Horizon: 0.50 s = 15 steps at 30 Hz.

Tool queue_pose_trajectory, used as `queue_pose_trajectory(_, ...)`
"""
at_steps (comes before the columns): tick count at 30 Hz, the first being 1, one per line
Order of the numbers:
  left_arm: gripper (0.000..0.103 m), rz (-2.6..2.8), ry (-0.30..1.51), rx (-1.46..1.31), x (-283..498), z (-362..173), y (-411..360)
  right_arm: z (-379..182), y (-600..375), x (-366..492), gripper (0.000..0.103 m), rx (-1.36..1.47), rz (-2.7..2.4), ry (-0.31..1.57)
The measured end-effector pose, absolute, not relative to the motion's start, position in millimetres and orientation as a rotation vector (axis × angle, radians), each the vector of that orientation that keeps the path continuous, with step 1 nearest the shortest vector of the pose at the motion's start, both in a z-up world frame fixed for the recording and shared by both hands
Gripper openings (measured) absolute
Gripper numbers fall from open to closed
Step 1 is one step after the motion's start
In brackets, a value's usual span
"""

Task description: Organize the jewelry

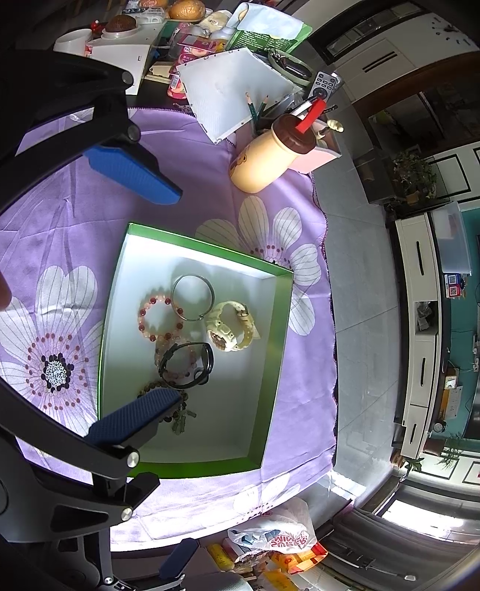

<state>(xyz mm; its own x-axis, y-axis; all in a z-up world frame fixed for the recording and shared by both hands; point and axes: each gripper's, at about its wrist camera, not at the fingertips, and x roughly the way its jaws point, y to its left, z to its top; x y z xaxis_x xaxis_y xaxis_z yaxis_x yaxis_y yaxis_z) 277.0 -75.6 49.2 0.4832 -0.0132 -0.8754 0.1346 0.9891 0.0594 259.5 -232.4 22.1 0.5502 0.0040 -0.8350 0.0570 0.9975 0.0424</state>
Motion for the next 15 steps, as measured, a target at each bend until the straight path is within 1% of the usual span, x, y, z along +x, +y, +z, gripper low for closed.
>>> queue_pose_trajectory(15,0.101,-0.086,1.069,0.127,277.0,45.5,-75.6,20.0,-232.9,261.0,0.102,0.072,-0.039,0.987)
